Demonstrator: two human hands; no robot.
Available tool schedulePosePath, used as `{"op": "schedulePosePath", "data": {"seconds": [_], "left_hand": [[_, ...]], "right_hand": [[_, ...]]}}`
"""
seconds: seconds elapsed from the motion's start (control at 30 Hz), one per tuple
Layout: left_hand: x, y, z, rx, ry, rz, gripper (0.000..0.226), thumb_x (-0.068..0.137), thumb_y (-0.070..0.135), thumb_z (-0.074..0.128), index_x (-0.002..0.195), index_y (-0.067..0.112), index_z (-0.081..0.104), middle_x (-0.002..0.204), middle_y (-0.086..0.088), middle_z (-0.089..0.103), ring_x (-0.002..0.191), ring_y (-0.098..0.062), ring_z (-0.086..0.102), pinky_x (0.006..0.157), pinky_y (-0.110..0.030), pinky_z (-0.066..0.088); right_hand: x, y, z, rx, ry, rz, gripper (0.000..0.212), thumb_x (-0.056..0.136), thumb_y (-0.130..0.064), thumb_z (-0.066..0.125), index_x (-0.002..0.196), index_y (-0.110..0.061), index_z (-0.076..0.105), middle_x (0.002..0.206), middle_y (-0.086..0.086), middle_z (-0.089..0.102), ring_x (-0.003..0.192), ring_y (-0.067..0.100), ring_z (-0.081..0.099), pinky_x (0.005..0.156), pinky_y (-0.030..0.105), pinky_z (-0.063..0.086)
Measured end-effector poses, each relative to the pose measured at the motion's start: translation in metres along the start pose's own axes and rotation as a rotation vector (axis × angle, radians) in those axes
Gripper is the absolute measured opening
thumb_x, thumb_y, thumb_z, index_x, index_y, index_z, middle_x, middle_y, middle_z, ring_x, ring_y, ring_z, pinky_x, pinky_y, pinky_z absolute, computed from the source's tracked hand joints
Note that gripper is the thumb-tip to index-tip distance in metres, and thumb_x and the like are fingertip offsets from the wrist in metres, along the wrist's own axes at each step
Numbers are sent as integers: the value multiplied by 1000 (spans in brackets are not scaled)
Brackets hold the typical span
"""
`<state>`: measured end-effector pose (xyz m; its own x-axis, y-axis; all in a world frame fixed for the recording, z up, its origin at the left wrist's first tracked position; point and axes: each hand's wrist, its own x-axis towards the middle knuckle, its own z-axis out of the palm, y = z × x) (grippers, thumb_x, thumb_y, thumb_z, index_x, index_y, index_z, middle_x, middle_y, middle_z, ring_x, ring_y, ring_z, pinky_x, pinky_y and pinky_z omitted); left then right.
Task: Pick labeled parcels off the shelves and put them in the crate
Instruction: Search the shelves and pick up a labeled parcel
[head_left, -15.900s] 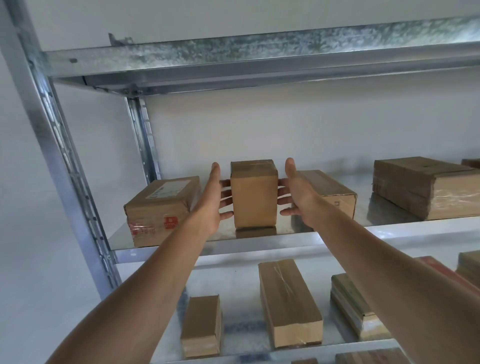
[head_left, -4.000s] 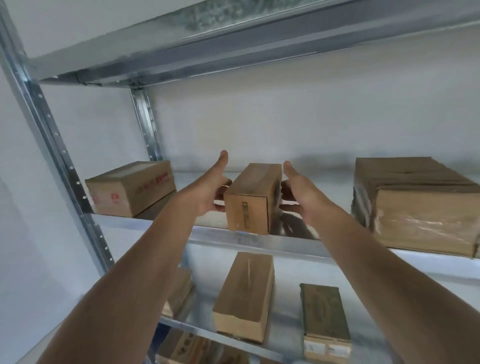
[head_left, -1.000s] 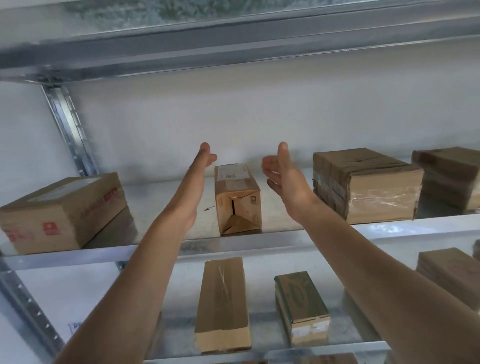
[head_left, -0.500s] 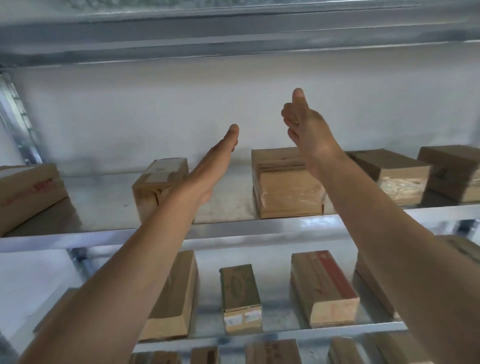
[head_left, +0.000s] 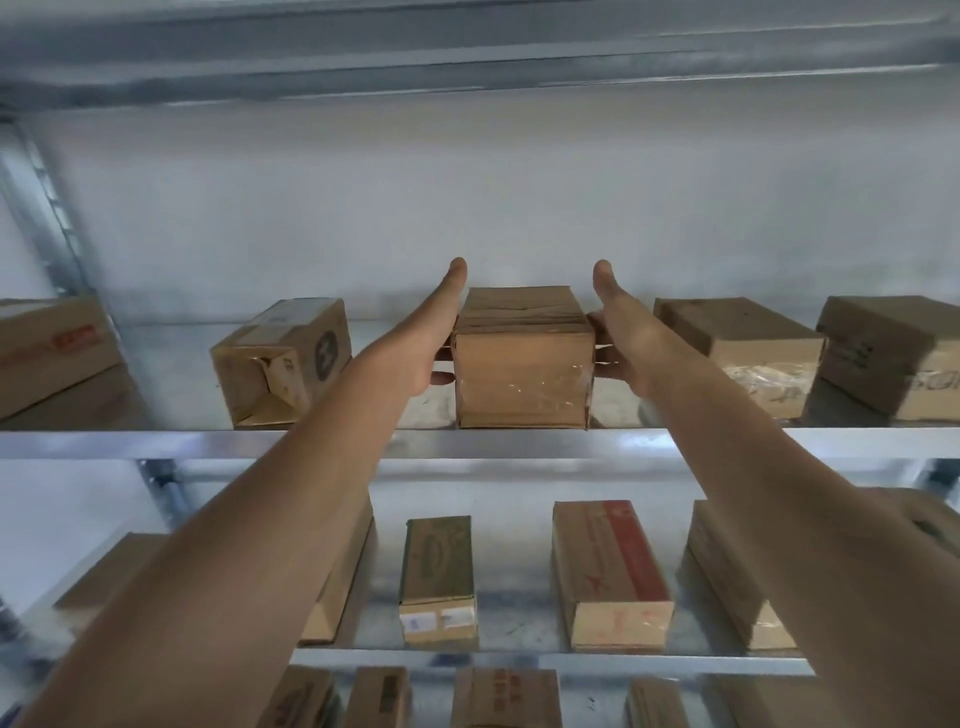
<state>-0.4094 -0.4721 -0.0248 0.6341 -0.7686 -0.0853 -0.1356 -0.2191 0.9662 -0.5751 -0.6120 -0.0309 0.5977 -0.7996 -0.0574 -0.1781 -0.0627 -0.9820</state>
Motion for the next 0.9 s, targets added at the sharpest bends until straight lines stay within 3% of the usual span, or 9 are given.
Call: {"op": "schedulePosePath", "data": {"seconds": [0.1, 0.13, 0.2, 0.33, 0.43, 0.57, 0.7, 0.8, 0.9], "left_hand": [[-3, 1, 1, -51, 3, 6, 101, 75, 97, 29, 129, 21, 68, 109, -1, 75, 110, -19, 66, 105, -45, 49], [-5, 1, 1, -73, 18, 26, 99, 79, 95, 29, 130, 20, 69, 109, -1, 75, 109, -19, 66, 105, -44, 48], [-7, 4, 0, -134, 49, 66, 92, 87, 89, 27, 122, 18, 73, 106, 1, 77, 107, -19, 67, 104, -45, 48], [-12, 10, 0, -264, 64, 151, 74, 94, 81, 22, 108, 25, 70, 116, 4, 72, 115, -19, 63, 104, -50, 44], [-16, 10, 1, -335, 87, 201, 67, 95, 80, 24, 109, 28, 65, 123, 7, 68, 122, -18, 60, 110, -53, 39], [-12, 4, -4, -390, 119, 222, 77, 94, 80, 25, 132, 23, 60, 132, 4, 65, 129, -20, 57, 118, -60, 29], [-12, -2, -8, -341, 99, 148, 86, 93, 81, 24, 149, 21, 50, 139, 3, 62, 134, -19, 52, 118, -60, 29], [-14, -2, -6, -291, 88, 108, 82, 92, 83, 23, 141, 25, 56, 130, 3, 64, 129, -21, 54, 114, -56, 34], [-17, 2, -6, -264, 83, 83, 71, 93, 82, 25, 120, 28, 63, 123, 0, 65, 116, -23, 60, 111, -52, 41]], "right_hand": [[-5, -4, 0, 16, -12, -41, 85, 92, -84, 24, 114, -17, 72, 111, 4, 76, 107, 26, 70, 102, 46, 53], [-6, -5, -1, 31, -14, -60, 81, 94, -82, 23, 111, -19, 71, 111, 2, 75, 107, 24, 69, 102, 45, 52], [-9, -8, -3, 73, -16, -101, 75, 98, -77, 21, 110, -21, 69, 115, -2, 72, 113, 19, 66, 105, 44, 49], [-7, -11, -4, 187, 8, -167, 80, 100, -73, 21, 138, -13, 58, 141, -1, 61, 129, 17, 57, 116, 43, 40], [-9, -9, 1, 255, 17, -211, 75, 103, -67, 25, 135, -8, 59, 136, -4, 61, 133, 19, 55, 118, 45, 39], [-8, -4, 1, 297, 43, -242, 63, 107, -57, 29, 125, -5, 61, 116, -10, 61, 126, 16, 55, 110, 44, 44], [-8, 2, -3, 314, 11, -230, 61, 106, -60, 30, 131, -13, 60, 126, -3, 65, 126, 16, 59, 99, 40, 51], [-10, -2, -4, 278, 12, -212, 67, 105, -63, 27, 145, -16, 54, 131, -2, 63, 126, 19, 59, 97, 39, 51], [-13, -9, -3, 173, 16, -177, 75, 101, -71, 21, 145, -19, 54, 131, 1, 61, 123, 22, 58, 107, 46, 49]]}}
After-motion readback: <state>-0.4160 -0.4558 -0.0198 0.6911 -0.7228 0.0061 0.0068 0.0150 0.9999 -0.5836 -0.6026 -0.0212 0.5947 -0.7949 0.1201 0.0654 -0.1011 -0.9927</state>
